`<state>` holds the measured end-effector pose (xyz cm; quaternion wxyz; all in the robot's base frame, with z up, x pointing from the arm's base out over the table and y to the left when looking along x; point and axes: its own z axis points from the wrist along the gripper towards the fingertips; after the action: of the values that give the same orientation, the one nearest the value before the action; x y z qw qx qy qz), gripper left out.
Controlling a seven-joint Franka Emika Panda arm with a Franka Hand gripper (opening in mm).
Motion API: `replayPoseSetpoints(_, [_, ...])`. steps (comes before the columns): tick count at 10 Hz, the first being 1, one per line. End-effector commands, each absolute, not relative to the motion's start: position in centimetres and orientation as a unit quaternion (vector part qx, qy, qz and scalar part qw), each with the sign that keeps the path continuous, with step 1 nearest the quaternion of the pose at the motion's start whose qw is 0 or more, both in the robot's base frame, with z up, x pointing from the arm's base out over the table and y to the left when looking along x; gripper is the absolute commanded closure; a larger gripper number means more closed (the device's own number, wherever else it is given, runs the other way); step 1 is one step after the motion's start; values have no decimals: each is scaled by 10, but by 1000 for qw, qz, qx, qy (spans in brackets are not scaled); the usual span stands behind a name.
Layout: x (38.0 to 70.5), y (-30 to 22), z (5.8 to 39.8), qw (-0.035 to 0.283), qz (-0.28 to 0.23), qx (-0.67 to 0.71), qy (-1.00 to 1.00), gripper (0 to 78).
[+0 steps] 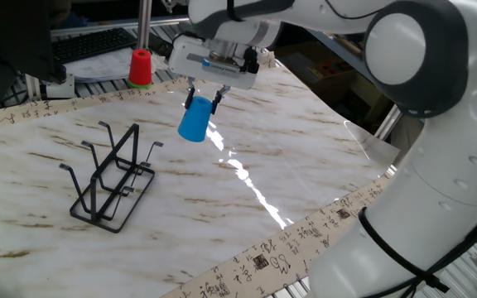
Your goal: Put the cup on the cup rack
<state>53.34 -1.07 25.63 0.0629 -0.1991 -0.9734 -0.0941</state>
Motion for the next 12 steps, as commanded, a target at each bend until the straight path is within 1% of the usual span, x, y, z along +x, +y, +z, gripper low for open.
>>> replayPoseSetpoints(1, [535, -10, 257, 63, -100, -200, -973, 763])
replayPoseSetpoints(9, [535, -10, 257, 73, -91, -205, -972, 763])
replayPoseSetpoints(12, [535, -10, 257, 52, -78, -137, -986, 763])
